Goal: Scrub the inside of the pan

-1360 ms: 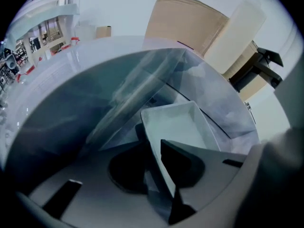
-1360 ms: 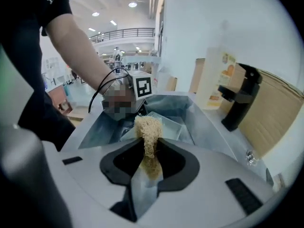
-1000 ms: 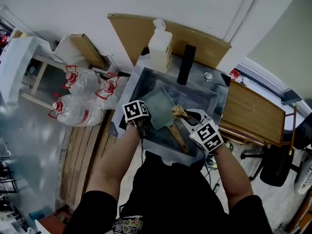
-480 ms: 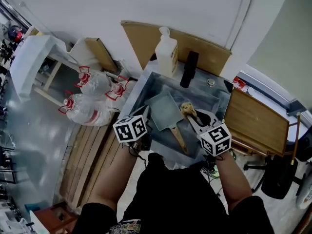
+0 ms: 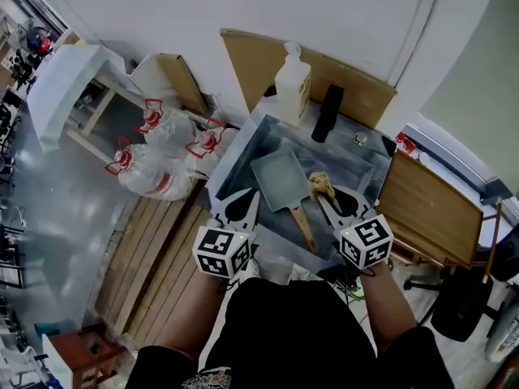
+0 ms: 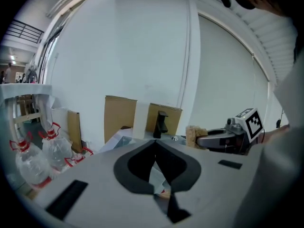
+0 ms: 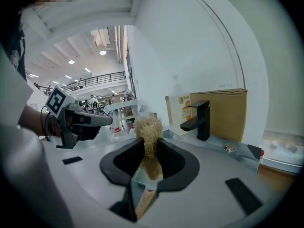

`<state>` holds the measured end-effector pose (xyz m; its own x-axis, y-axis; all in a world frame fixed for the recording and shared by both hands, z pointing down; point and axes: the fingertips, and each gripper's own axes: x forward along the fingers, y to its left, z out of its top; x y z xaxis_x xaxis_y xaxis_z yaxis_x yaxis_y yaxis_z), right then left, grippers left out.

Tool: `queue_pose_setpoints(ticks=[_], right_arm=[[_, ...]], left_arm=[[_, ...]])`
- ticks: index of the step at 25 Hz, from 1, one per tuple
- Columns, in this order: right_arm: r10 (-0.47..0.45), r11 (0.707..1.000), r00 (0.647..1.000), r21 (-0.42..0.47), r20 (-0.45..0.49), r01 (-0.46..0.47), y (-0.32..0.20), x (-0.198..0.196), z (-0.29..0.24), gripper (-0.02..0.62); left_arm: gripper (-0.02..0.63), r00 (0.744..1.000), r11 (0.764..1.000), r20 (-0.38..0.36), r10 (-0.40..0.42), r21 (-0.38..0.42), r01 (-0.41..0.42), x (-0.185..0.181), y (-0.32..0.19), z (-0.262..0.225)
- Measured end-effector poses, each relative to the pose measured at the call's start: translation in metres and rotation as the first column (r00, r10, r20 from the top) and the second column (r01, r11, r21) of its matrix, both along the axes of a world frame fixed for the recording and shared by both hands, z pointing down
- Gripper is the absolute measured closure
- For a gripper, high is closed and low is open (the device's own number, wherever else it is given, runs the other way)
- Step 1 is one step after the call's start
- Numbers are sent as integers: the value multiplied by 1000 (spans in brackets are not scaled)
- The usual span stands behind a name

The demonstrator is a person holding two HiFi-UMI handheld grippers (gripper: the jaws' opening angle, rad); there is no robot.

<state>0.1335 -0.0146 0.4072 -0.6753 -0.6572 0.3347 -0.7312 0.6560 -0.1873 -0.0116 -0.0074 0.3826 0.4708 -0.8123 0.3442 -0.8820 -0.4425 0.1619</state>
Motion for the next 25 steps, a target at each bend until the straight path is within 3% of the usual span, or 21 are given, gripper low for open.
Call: queue_pose_setpoints(ticks=[14, 25], right_arm=[[79, 996, 997, -44, -16, -80, 51, -61, 11, 499], [152, 987, 988, -48, -25, -154, 99, -97, 13, 499]], left_arm=[[597, 989, 988, -17, 149, -24, -150, -41, 67, 25], [597, 976, 977, -55, 209, -25, -211, -73, 94, 22]])
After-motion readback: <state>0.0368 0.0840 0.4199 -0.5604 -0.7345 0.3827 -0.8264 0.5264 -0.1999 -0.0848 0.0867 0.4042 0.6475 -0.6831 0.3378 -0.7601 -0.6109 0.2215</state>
